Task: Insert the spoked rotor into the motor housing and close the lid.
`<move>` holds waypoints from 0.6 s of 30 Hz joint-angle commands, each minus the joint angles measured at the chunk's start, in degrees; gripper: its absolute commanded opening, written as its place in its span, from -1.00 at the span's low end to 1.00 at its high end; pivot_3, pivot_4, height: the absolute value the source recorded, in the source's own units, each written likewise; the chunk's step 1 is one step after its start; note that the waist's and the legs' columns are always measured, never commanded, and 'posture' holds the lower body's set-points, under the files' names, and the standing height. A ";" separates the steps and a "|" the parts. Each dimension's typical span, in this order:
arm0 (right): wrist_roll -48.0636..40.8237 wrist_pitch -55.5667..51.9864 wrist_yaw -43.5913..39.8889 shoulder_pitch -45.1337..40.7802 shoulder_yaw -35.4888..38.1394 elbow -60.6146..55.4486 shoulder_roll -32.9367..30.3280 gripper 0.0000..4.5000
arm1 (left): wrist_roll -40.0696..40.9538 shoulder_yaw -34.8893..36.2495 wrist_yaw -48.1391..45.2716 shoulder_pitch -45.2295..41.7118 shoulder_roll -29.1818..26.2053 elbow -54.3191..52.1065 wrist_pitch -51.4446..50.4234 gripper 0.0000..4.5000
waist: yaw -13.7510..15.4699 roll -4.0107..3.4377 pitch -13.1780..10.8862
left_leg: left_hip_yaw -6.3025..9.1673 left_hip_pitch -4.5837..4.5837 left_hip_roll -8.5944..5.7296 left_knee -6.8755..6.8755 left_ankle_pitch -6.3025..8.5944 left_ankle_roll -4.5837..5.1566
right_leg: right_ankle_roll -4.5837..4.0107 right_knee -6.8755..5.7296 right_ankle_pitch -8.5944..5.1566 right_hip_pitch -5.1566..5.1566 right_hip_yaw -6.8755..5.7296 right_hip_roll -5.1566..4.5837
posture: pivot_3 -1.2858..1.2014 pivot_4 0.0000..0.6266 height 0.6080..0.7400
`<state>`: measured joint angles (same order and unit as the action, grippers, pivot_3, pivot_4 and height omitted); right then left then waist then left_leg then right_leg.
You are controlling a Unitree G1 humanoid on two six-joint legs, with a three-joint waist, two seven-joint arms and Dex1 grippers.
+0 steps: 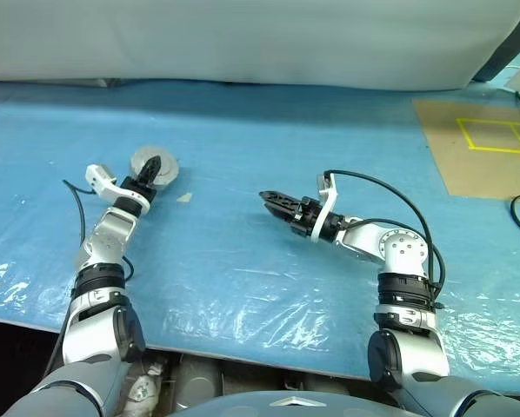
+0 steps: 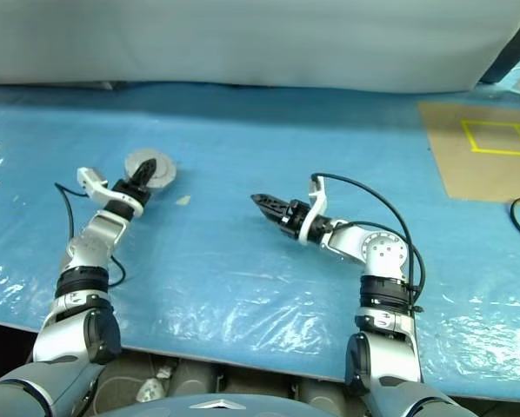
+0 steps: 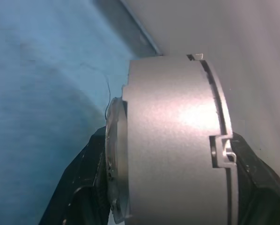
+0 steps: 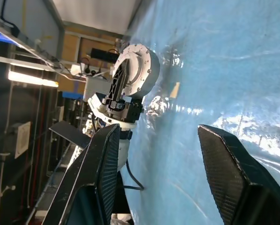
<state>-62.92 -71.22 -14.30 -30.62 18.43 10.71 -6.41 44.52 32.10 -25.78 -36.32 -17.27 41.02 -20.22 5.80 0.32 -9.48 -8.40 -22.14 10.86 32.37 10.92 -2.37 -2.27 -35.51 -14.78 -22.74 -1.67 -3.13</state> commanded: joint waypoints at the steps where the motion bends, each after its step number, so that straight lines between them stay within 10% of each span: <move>1: 0.40 0.84 -1.42 -0.68 -0.41 -0.71 -0.24 0.22 | -1.90 0.46 -1.36 -2.78 -2.41 0.34 4.03 0.16 | 0.03 0.05 -0.02 | 0.01 -0.01 0.00 0.02 0.00 0.00 | 0.00 -0.01 0.00 0.00 -0.01 0.00 | 0.03 -0.52 1.00; 6: 1.87 1.42 -2.13 -0.97 -0.98 0.02 -0.31 0.22 | -5.76 -0.54 -1.37 -3.43 -3.44 6.08 7.03 0.16 | 0.04 0.05 -0.02 | 0.01 0.02 0.00 0.08 0.00 0.00 | 0.00 -0.09 0.00 0.02 0.00 -0.02 | 0.03 -0.52 1.00; 12: 3.32 1.62 -2.97 -0.99 -1.55 0.38 -0.16 0.23 | -9.48 -2.58 -0.41 -3.39 -4.00 7.70 7.15 0.98 | -0.08 0.05 -0.02 | 0.01 0.12 0.02 0.13 0.00 0.00 | -0.01 -0.15 0.00 0.09 0.02 -0.03 | 0.03 -0.52 1.00; 18: 4.99 1.70 -4.57 -0.38 -2.82 0.21 -0.07 0.23 | -9.68 1.25 3.88 -1.26 -8.45 9.04 9.04 0.99 | -0.65 0.05 -0.02 | -0.01 0.21 0.06 0.14 0.00 -0.01 | -0.01 -0.17 0.00 0.12 0.03 -0.02 | 0.03 -0.52 1.00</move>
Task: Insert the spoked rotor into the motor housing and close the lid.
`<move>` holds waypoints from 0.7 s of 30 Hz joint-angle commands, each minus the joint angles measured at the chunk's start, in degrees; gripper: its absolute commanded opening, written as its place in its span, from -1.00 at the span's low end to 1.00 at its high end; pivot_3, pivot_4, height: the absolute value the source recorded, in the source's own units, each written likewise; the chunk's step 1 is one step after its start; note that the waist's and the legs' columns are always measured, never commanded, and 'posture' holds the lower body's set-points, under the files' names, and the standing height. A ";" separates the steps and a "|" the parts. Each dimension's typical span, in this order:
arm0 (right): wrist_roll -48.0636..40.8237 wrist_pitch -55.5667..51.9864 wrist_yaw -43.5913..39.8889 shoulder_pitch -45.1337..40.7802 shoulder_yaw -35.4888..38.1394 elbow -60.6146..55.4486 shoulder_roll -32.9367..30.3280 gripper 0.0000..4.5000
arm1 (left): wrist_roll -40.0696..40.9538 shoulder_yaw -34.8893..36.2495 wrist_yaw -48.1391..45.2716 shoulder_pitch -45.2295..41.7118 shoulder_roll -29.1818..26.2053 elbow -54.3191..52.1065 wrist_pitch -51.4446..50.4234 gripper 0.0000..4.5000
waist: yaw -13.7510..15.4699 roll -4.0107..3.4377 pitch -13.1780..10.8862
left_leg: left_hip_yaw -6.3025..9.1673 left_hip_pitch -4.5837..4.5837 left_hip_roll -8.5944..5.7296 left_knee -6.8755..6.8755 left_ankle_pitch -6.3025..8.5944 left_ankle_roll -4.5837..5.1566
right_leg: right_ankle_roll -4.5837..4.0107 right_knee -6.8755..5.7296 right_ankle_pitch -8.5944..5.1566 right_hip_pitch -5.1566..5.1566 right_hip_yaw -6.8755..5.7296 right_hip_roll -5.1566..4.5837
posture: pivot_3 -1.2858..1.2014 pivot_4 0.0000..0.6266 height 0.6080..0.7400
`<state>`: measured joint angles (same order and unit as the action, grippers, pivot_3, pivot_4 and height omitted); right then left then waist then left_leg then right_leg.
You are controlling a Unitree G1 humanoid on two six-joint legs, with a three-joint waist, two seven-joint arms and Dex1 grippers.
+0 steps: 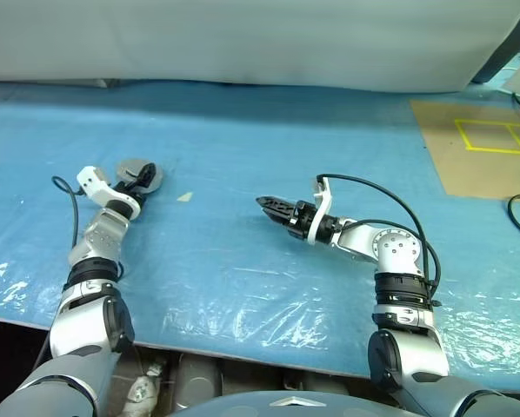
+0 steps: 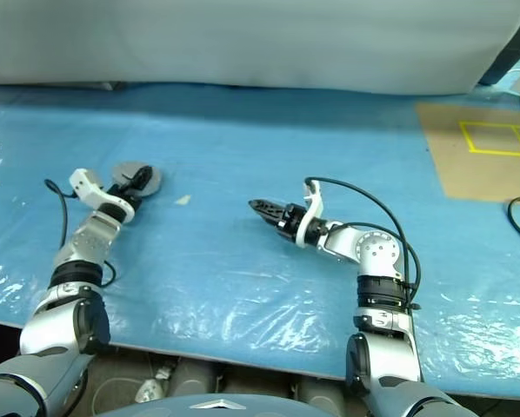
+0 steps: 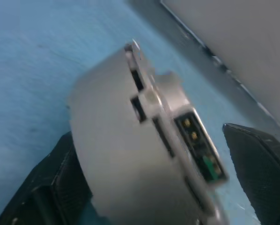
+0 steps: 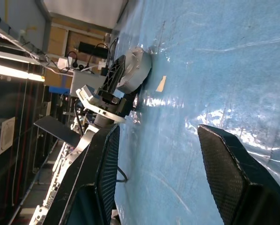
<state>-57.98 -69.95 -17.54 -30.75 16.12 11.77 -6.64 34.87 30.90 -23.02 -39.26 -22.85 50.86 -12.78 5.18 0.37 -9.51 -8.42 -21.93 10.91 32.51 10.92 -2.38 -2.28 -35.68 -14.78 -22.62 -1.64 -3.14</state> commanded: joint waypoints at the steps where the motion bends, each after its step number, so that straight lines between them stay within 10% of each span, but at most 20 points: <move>1: 0.28 0.58 -1.55 -0.16 -0.58 -0.75 0.25 0.23 | -0.10 2.84 1.44 2.47 -3.47 -1.00 1.73 0.99 | -0.05 0.00 0.00 | -0.01 0.00 0.00 -0.03 0.00 0.00 | 0.00 0.00 0.00 -0.01 0.00 0.00 | 0.03 -0.52 1.00; 9: 2.97 1.45 -3.30 0.33 -2.18 0.21 0.65 0.23 | 0.88 5.84 1.47 12.43 -6.71 -7.70 0.67 0.99 | 0.16 -0.01 0.00 | -0.02 0.11 0.02 -0.07 0.00 0.00 | -0.01 0.01 0.00 0.06 0.00 -0.10 | 0.03 -0.52 1.00; 21: 11.34 15.05 -15.39 3.03 -6.44 -14.74 -11.40 0.23 | 17.59 -4.51 -10.80 24.26 -2.33 -52.86 -21.50 0.99 | 1.33 0.04 -0.04 | -0.12 0.17 0.07 -0.01 0.00 0.01 | -0.02 0.05 -0.01 0.25 0.05 -0.26 | 0.03 -0.52 1.00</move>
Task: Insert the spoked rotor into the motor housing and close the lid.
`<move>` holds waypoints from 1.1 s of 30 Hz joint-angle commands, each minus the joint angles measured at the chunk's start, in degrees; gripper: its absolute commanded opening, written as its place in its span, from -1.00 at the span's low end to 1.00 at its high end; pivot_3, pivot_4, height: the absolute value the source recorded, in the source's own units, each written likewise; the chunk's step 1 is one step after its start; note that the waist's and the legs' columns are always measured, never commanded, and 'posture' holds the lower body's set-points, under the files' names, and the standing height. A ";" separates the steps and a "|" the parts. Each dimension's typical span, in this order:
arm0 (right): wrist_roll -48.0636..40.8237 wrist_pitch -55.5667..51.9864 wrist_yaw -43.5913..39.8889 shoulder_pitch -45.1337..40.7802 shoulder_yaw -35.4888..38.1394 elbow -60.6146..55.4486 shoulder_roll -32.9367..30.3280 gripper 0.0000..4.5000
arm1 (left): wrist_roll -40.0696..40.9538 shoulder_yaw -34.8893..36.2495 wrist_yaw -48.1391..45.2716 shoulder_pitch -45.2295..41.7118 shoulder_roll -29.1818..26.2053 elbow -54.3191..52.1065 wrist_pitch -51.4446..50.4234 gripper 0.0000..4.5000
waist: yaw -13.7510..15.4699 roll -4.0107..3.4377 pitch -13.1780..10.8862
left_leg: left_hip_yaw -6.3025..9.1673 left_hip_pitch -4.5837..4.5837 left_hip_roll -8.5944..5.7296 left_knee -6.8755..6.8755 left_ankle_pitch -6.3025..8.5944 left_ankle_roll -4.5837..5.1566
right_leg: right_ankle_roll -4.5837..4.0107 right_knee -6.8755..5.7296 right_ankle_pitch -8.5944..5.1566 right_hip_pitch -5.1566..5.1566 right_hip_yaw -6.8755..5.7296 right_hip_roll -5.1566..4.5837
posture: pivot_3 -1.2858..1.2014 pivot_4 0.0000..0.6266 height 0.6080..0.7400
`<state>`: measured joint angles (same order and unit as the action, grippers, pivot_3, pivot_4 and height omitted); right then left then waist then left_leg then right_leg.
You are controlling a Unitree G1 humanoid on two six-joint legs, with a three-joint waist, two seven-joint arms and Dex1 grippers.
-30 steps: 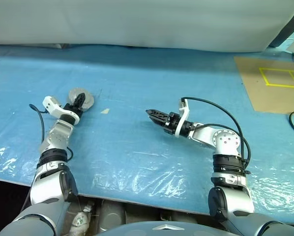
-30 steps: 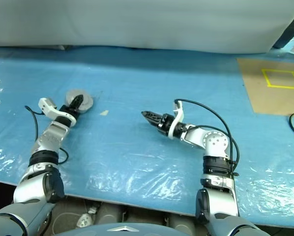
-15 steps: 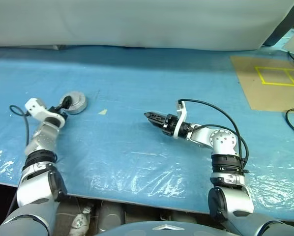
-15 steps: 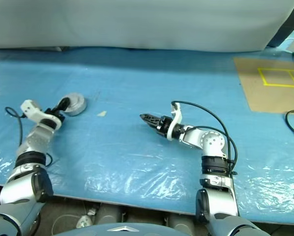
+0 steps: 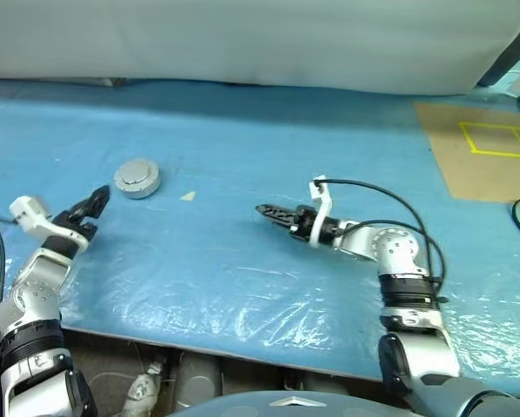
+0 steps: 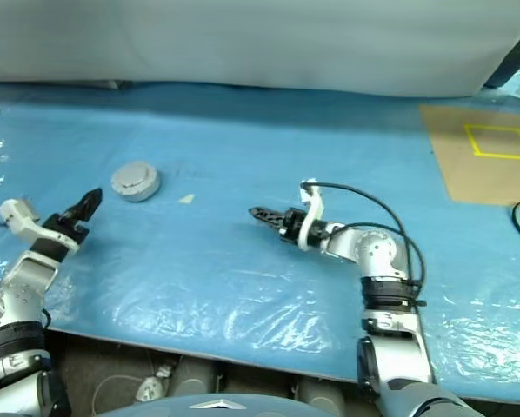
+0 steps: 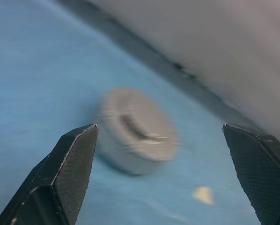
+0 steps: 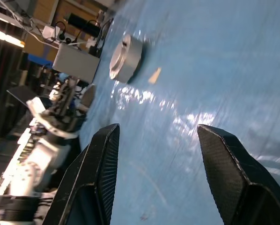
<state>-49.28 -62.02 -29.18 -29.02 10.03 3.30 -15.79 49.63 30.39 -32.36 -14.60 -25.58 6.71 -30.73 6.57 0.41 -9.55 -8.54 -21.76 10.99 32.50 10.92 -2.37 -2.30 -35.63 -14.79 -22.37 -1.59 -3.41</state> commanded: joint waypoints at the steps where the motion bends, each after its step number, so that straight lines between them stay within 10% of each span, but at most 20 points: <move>1: 4.73 10.15 -4.89 2.17 -0.90 -7.58 -3.80 0.23 | 2.84 -6.58 -1.72 -0.92 0.90 -11.29 -4.55 0.99 | -0.15 0.00 0.00 | 0.00 0.08 0.00 -0.01 0.00 0.00 | 0.01 0.00 0.00 0.04 0.01 0.02 | 0.03 -0.52 1.00; 12: 14.03 18.79 -4.54 6.02 -3.86 -11.97 -8.56 0.23 | -12.16 -23.47 -11.00 -3.64 -1.39 -10.02 2.64 0.99 | -2.57 -0.04 0.00 | -0.03 0.19 -0.04 -0.17 -0.01 0.02 | -0.03 0.04 -0.02 -0.04 0.13 0.35 | 0.03 -0.52 1.00; 33: 18.80 20.09 -0.77 3.71 -4.75 -8.91 -7.36 0.23 | -16.63 -24.29 -12.45 -3.07 3.30 -7.91 7.07 0.99 | -2.51 -0.05 0.00 | -0.03 0.19 -0.06 -0.12 -0.02 0.05 | -0.06 -0.02 -0.03 0.00 0.14 0.31 | 0.03 -0.52 1.00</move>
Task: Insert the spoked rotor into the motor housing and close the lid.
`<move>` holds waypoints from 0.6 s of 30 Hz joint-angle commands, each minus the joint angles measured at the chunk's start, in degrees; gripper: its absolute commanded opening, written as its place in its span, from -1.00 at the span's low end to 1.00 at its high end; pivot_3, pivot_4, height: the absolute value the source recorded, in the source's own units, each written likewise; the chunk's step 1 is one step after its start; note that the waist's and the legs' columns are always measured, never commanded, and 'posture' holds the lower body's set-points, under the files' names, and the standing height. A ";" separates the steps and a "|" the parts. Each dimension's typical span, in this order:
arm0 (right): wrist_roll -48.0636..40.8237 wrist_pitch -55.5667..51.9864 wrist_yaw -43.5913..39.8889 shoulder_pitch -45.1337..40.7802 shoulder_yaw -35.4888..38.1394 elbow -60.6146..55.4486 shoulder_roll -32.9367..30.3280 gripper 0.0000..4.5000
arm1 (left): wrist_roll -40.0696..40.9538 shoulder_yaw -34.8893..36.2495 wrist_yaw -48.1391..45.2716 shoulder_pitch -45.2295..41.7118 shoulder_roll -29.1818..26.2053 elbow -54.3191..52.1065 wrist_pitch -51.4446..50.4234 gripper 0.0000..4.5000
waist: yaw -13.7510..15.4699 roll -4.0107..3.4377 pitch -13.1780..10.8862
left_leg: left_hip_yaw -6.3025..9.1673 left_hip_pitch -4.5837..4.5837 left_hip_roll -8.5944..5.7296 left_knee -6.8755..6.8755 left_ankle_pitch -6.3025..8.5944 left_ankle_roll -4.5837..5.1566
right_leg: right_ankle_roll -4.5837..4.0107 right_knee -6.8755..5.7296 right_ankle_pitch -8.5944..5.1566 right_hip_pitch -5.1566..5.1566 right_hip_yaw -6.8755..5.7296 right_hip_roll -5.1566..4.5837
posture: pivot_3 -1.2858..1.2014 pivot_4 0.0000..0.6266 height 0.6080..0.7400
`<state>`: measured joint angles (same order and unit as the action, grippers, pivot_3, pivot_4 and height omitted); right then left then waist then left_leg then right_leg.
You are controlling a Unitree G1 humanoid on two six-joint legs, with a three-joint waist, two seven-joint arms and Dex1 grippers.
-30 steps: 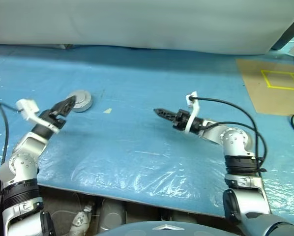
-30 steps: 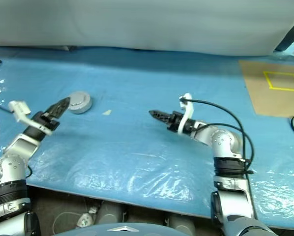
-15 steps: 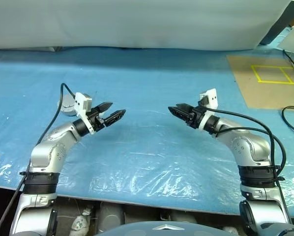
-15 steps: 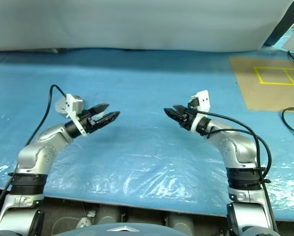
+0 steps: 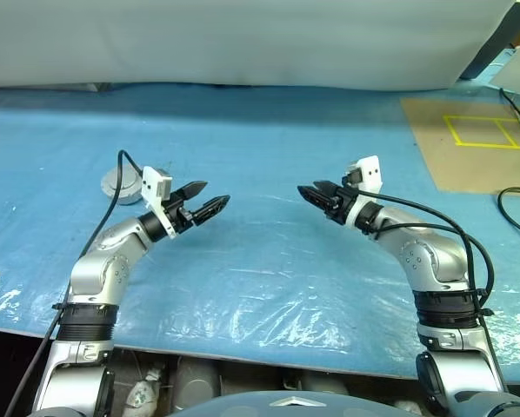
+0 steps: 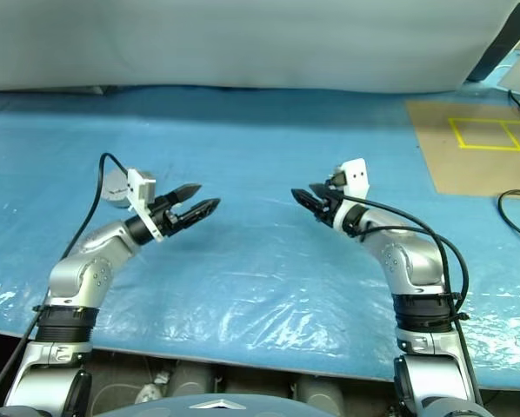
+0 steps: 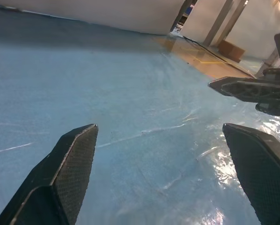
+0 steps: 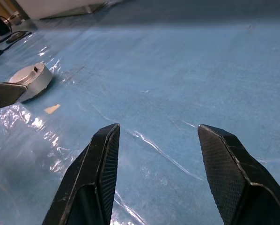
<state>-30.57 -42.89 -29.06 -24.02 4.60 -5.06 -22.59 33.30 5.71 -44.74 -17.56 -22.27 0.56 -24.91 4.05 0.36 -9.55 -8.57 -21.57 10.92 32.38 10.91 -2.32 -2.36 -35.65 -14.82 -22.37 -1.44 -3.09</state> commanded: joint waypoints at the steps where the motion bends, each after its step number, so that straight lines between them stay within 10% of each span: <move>1: 0.34 1.16 -0.87 -1.35 0.53 -0.38 -0.53 0.23 | -0.35 0.44 -0.13 -0.14 0.01 -1.68 1.24 0.99 | 0.00 0.00 0.00 | 0.00 0.00 0.00 0.01 0.00 0.00 | 0.00 0.00 0.00 0.00 0.00 -0.01 | 0.03 -0.52 1.00; 18: 1.75 2.01 0.55 0.37 0.05 -0.64 1.54 0.23 | -1.32 0.12 -1.84 -3.44 -0.25 1.05 0.77 0.99 | 0.00 0.00 0.00 | 0.00 0.00 0.00 0.03 -0.01 0.02 | 0.00 -0.02 0.00 0.00 0.00 -0.01 | 0.03 -0.52 1.00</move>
<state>-28.61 -41.78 -27.97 -23.69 4.23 -3.84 -20.98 32.14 5.72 -46.01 -20.14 -22.24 2.17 -24.79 4.05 0.36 -9.55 -8.57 -21.57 10.92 32.41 10.90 -2.30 -2.37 -35.67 -14.82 -22.37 -1.44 -3.10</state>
